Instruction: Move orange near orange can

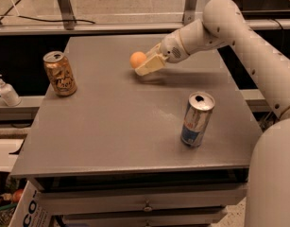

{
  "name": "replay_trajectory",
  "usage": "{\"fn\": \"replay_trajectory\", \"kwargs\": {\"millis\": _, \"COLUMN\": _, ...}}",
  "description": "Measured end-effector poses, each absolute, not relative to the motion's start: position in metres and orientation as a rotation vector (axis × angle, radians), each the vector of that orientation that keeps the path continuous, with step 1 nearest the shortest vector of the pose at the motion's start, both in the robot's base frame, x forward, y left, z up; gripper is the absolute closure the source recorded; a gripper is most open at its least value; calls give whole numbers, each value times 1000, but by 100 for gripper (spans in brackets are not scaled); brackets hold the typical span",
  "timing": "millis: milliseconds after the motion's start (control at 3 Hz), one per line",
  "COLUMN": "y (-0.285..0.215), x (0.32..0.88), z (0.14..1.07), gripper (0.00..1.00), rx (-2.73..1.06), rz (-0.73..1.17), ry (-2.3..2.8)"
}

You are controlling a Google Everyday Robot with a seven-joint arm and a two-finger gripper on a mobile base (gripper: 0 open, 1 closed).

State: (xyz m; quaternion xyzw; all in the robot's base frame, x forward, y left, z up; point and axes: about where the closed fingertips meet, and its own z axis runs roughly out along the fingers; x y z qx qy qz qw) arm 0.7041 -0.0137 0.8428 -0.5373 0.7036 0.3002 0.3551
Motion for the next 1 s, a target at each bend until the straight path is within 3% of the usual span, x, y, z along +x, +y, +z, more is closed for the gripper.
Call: {"fn": "replay_trajectory", "kwargs": {"millis": 1000, "y": 78, "x": 659, "z": 841, "gripper": 100, "rx": -1652, "rz": 844, "ry": 1686}}
